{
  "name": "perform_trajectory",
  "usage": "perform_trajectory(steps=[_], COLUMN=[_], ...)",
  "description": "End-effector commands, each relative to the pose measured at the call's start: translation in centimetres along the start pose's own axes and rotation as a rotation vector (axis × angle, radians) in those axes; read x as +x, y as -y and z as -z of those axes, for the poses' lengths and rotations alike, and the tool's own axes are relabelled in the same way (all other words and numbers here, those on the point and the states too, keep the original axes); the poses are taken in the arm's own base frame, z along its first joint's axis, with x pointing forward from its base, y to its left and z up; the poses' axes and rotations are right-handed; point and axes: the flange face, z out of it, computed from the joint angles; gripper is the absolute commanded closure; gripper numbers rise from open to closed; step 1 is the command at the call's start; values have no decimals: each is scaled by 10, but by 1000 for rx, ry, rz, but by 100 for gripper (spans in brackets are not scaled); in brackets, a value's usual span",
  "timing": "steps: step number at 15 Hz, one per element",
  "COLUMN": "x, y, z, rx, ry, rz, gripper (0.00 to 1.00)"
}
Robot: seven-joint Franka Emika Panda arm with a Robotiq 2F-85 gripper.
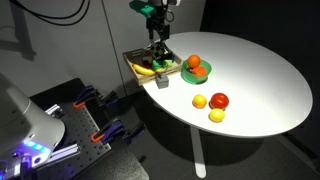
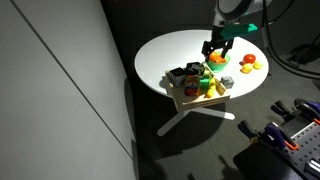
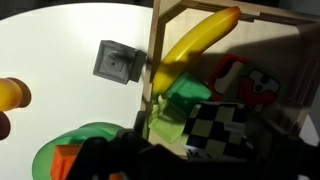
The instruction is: Pick up the banana, then drop it on the tray
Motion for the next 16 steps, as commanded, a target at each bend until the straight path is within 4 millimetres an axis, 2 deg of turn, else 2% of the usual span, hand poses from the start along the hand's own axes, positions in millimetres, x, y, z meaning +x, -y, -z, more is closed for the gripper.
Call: perform_trajectory(steps=[1, 7, 16], x=[-12, -29, -54], y=[-10, -27, -43], z=[26, 53, 91], rx=[28, 7, -52], ry=[15, 47, 7], rz=[75, 143, 134], gripper=[0, 0, 0])
